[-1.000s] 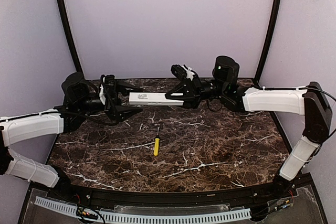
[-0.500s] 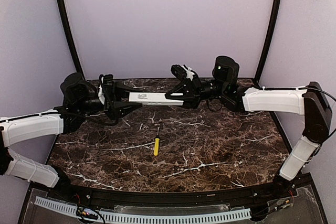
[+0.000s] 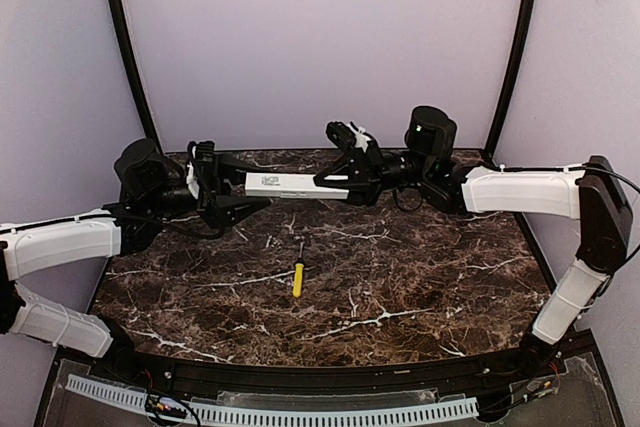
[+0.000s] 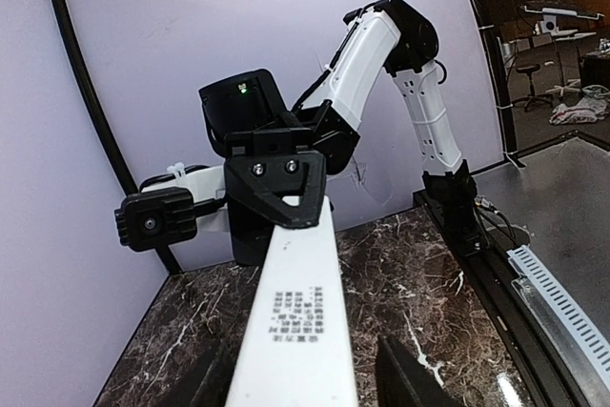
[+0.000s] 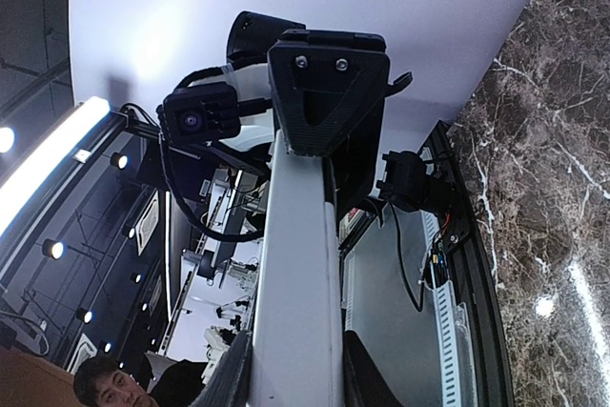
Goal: Unload the batteries from the remote control
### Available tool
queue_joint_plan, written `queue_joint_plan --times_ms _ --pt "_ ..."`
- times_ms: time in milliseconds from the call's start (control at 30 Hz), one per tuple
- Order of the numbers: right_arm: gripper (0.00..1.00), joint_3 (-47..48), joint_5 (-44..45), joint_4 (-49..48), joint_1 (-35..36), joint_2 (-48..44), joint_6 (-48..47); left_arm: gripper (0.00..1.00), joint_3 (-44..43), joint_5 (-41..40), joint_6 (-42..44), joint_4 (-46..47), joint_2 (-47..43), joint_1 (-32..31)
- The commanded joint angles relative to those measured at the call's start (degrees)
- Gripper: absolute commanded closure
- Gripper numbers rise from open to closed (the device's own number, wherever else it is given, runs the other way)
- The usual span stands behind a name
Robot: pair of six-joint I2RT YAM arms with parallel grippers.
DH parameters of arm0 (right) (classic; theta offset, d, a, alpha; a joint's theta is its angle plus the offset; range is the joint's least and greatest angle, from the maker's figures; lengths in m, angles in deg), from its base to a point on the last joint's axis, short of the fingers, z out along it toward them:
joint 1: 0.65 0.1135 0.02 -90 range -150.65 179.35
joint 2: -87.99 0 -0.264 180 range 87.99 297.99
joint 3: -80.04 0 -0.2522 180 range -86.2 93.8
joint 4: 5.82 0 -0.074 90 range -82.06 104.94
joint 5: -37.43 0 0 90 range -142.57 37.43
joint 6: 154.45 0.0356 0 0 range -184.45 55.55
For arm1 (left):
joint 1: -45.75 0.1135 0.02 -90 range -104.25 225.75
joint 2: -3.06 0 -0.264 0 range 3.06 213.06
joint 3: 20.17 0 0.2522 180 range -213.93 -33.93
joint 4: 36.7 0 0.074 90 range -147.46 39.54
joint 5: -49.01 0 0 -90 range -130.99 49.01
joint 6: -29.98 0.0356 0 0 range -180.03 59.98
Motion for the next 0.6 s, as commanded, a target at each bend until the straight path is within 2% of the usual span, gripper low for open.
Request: queue_joint_plan --times_ms 0,467,533,567 --pt "1.00 1.9 0.6 -3.3 0.8 0.1 0.2 0.50 1.3 0.1 -0.3 1.6 -0.9 -0.3" --pt "1.00 1.5 0.6 -3.8 0.8 0.6 0.7 0.63 1.5 0.1 0.2 1.8 -1.3 -0.3" --pt "1.00 1.4 0.6 -4.5 0.8 0.9 1.1 0.68 1.5 0.2 0.8 1.4 -1.4 -0.3" --pt "1.00 1.4 0.4 -4.9 0.8 1.1 1.5 0.74 1.5 0.1 1.2 1.2 -1.5 -0.3"
